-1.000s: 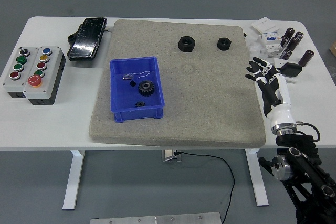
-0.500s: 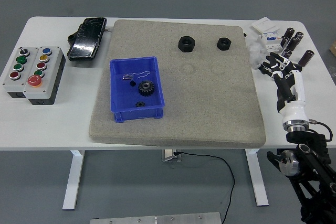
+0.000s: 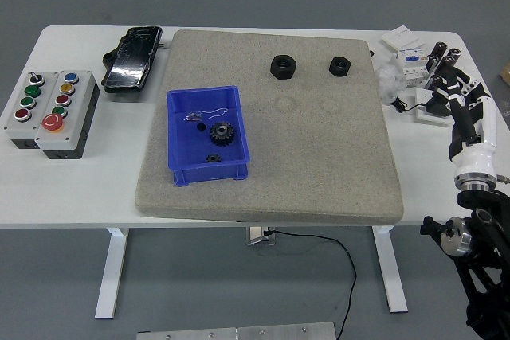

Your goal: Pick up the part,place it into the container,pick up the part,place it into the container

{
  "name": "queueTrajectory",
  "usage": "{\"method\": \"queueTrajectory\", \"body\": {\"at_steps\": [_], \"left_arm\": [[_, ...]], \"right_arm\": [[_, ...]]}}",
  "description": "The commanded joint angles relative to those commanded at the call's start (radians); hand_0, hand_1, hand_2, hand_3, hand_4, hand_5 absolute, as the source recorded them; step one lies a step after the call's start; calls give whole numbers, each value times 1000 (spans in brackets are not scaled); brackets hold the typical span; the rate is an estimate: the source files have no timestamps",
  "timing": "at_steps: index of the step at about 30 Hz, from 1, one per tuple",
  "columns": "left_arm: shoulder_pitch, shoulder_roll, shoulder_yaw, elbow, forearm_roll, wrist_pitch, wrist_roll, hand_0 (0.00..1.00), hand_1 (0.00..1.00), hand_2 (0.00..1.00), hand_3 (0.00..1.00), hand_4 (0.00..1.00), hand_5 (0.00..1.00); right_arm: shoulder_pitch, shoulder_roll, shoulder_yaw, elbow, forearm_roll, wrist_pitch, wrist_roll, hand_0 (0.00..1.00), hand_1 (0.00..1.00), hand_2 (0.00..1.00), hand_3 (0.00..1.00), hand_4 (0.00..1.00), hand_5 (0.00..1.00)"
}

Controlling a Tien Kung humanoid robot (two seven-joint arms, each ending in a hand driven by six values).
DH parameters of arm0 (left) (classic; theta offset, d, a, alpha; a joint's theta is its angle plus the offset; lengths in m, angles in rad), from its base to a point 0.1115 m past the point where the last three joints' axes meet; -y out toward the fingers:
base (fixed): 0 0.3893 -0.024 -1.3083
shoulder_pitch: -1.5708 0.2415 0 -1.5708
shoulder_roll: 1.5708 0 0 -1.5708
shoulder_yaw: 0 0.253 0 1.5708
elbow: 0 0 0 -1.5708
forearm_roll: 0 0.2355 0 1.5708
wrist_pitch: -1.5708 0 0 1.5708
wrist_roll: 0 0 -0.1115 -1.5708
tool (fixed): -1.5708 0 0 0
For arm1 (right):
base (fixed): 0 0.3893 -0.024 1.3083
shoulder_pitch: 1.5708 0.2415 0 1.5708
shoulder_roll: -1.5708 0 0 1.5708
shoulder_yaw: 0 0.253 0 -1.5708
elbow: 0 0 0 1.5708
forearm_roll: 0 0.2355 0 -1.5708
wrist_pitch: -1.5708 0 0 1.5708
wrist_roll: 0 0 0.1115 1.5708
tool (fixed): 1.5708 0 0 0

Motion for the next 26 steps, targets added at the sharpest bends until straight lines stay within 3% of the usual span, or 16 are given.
{"method": "queueTrajectory", "body": {"at_steps": [19, 26], "left_arm": [[-10, 8, -7, 0, 10, -1, 2, 660, 623, 582, 617, 709, 361], [-18, 11, -34, 0, 52, -4, 14, 660, 624, 582, 616, 709, 361]], "right_arm": [[-5, -6, 14, 1, 10, -9, 0, 652, 642, 699, 661, 854, 510], [-1, -7, 17, -1, 7, -13, -2, 651, 639, 698, 660, 845, 501]]}}
